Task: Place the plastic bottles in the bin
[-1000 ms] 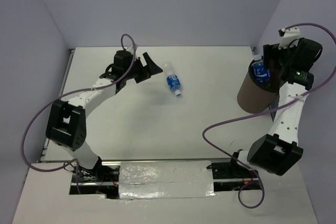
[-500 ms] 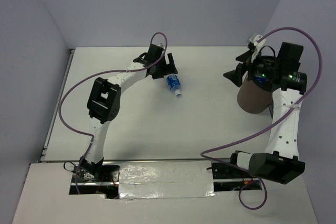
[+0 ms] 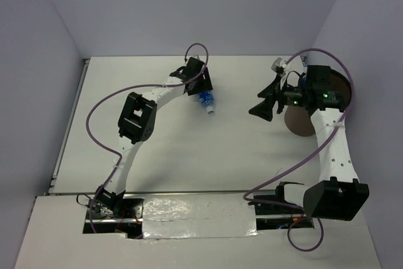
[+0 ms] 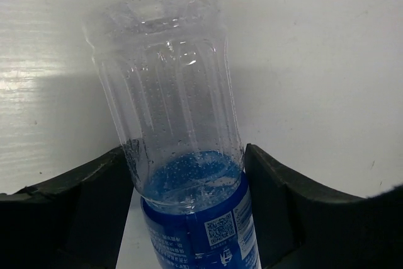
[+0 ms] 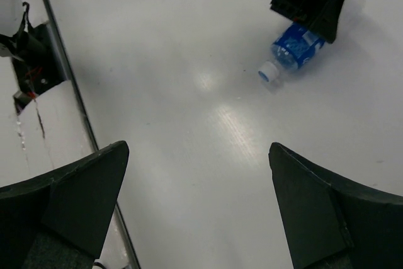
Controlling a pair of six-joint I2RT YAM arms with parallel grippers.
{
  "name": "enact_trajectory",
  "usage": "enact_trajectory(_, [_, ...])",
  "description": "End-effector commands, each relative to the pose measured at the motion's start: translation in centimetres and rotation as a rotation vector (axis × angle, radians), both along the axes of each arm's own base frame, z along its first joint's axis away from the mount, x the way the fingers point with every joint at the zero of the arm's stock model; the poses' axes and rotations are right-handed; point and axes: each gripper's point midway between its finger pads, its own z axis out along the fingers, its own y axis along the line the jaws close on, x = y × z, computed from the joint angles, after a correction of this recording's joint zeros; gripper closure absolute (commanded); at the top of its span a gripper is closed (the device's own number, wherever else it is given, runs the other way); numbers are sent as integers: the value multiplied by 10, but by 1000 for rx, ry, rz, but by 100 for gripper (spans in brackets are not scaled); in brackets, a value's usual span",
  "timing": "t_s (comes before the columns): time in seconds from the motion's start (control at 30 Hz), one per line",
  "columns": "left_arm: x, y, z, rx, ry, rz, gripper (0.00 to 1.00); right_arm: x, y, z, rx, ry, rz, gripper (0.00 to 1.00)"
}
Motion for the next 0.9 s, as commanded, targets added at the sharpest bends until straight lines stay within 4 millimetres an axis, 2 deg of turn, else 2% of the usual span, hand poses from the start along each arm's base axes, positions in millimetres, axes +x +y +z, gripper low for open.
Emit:
enact_trajectory(0.0, [5, -7, 0, -46, 0, -4, 25, -1, 17, -13, 16, 72, -13, 0])
enact_trajectory(0.07, [0, -6, 4, -49, -5, -13, 31, -6, 29, -32, 24, 162, -14, 0])
enact_trajectory(0.1, [2, -8, 23, -76, -51, -18, 32, -3, 31, -35, 30, 168, -19, 0])
enact_trajectory(0.13, [-6, -6, 18, -80, -35, -26, 35, -7, 40, -40, 40, 196, 4, 0])
enact_trajectory(0.17, [-7, -6, 26, -95, -50, -30, 40, -8, 49, -48, 56, 244, 2, 0])
enact_trajectory(0.2, [-10, -6, 46, -115, -81, -34, 43, -7, 52, -51, 64, 264, -7, 0])
enact_trajectory(0.23, [-15, -6, 48, -131, -81, -47, 45, -5, 55, -55, 70, 286, -23, 0])
enact_trajectory(0.27, [-20, -10, 57, -156, -83, -65, 49, 1, 60, -57, 102, 331, -67, 0])
enact_trajectory(0.3, [-25, -11, 79, -188, -110, -77, 51, 11, 58, -62, 94, 342, -135, 0])
enact_trajectory(0.33, [-34, -10, 76, -201, -100, -84, 54, 16, 59, -65, 105, 364, -174, 0])
enact_trajectory(0.37, [-41, -12, 85, -239, -97, -96, 57, 19, 61, -68, 127, 411, -214, 0])
enact_trajectory(0.4, [-67, -10, 102, -324, -108, -97, 59, 37, 67, -70, 137, 429, -329, 0])
enact_trajectory(0.43, [-69, -10, 119, -341, -132, -107, 59, 39, 67, -72, 136, 434, -331, 0])
enact_trajectory(0.47, [-82, -7, 106, -349, -103, -100, 59, 46, 68, -79, 114, 442, -394, 0])
enact_trajectory(0.5, [-86, -6, 110, -385, -106, -84, 60, 51, 72, -84, 118, 485, -437, 0])
enact_trajectory(0.53, [-93, -6, 125, -416, -126, -91, 61, 52, 75, -88, 109, 505, -458, 1])
enact_trajectory(0.57, [-104, -4, 114, -421, -96, -87, 62, 54, 79, -93, 89, 516, -486, 0])
enact_trajectory(0.6, [-110, -5, 117, -445, -87, -78, 63, 55, 85, -97, 84, 551, -495, 0])
enact_trajectory(0.67, [-124, -5, 117, -462, -72, -73, 63, 51, 98, -97, 88, 583, -466, 0])
enact_trajectory(0.7, [-128, -7, 128, -484, -92, -77, 63, 51, 102, -100, 86, 591, -460, 0])
enact_trajectory(0.73, [-136, -8, 120, -481, -77, -79, 63, 51, 106, -100, 83, 592, -453, 0])
enact_trajectory(0.8, [-141, -9, 129, -510, -90, -74, 64, 50, 114, -100, 80, 602, -431, 0])
enact_trajectory(0.87, [-146, -9, 127, -510, -88, -68, 63, 48, 121, -96, 96, 615, -405, 0])
